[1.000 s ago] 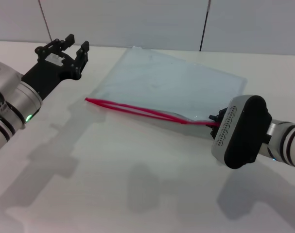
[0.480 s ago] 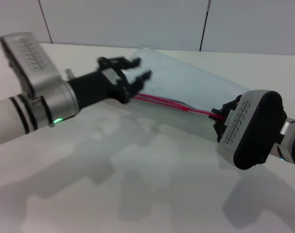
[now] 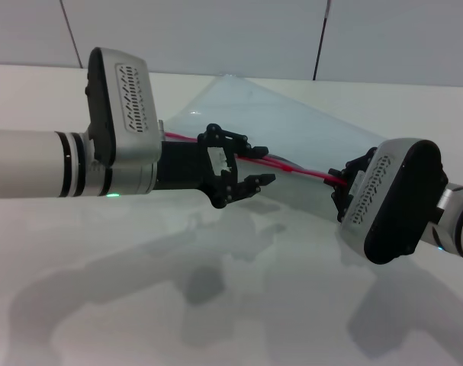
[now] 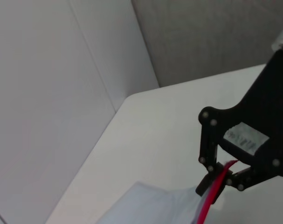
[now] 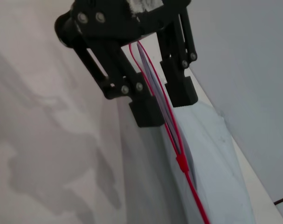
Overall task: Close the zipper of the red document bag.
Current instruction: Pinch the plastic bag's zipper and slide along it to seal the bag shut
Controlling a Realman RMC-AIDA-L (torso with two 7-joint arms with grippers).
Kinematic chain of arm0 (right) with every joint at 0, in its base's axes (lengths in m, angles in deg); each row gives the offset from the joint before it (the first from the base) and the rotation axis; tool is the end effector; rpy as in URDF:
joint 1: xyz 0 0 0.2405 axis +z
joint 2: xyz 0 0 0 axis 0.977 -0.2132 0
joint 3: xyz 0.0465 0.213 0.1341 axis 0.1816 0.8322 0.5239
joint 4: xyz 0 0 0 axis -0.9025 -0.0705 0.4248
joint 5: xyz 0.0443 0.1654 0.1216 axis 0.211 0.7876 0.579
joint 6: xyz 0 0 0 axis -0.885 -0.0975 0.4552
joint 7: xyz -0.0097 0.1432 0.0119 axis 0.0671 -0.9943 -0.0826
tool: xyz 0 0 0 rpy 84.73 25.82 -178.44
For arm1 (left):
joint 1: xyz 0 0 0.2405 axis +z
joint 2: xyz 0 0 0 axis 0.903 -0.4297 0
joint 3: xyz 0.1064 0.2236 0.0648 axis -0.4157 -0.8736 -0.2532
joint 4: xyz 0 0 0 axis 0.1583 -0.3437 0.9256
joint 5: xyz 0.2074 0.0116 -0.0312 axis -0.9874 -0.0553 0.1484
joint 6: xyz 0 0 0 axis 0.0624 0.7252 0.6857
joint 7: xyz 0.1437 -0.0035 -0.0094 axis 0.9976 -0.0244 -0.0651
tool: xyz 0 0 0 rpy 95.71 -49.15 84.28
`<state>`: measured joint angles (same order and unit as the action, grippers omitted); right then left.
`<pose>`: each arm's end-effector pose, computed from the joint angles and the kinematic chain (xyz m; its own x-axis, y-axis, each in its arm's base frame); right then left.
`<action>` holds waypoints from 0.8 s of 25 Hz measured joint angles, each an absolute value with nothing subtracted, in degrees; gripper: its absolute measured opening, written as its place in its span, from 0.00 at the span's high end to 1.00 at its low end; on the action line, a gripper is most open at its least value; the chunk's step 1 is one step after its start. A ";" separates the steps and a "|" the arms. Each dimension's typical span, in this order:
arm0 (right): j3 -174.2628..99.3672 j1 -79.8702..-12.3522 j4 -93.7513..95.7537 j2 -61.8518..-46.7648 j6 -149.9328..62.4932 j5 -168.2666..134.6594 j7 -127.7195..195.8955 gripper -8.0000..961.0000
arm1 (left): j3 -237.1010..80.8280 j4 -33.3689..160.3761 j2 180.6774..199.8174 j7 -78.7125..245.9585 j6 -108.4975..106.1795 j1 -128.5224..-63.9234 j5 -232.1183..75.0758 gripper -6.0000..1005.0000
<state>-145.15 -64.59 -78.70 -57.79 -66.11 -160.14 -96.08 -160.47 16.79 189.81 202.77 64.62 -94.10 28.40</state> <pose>0.1844 0.3306 -0.0665 0.9802 0.0125 0.1978 0.1443 -0.7290 -0.6692 -0.1952 0.3710 -0.0425 0.9506 -0.1934 0.2427 -0.0749 -0.9019 -0.4254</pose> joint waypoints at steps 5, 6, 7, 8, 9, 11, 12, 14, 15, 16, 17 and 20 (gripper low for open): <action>-145.14 -64.59 -78.81 -57.79 -66.21 -160.05 -96.08 0.94 | -160.46 15.40 189.93 202.94 63.97 -94.31 24.81 0.61; -145.14 -64.59 -79.02 -57.78 -66.39 -160.04 -96.08 0.94 | -160.46 15.28 189.99 202.93 63.50 -94.39 23.69 0.61; -145.14 -64.57 -79.26 -57.79 -66.56 -160.03 -96.08 0.94 | -160.46 15.15 190.06 202.92 63.08 -94.46 22.97 0.61; -145.16 -64.56 -79.48 -57.79 -66.69 -160.00 -96.08 0.94 | -160.46 14.96 190.20 202.91 62.60 -94.61 21.88 0.61; -145.21 -64.57 -79.60 -57.80 -66.76 -159.99 -96.08 0.94 | -160.46 14.86 190.38 202.82 62.20 -94.80 20.81 0.61; -145.43 -64.57 -79.76 -57.84 -66.85 -159.96 -96.08 0.94 | -160.46 14.71 190.77 202.58 61.52 -95.30 18.99 0.61; -145.56 -64.57 -79.91 -57.86 -66.95 -159.96 -96.09 0.94 | -160.52 14.58 191.06 202.46 60.99 -95.57 17.86 0.61; -145.72 -64.61 -80.43 -57.87 -67.29 -159.95 -96.12 0.94 | -160.73 14.08 191.39 202.47 60.13 -95.80 16.55 0.61; -145.77 -64.67 -80.78 -57.88 -67.53 -159.95 -96.12 0.94 | -160.94 13.54 191.52 202.50 59.80 -95.82 16.09 0.61; -145.77 -64.76 -81.17 -57.87 -67.77 -159.95 -96.13 0.94 | -161.08 13.11 191.57 202.52 59.70 -95.82 15.98 0.61; -145.77 -64.83 -81.50 -57.88 -67.95 -159.95 -96.13 0.94 | -161.13 12.84 191.58 202.56 59.67 -95.83 15.96 0.62; -145.79 -64.93 -82.02 -57.88 -68.35 -159.94 -96.15 0.94 | -161.29 12.29 191.60 202.82 59.75 -95.84 16.14 0.62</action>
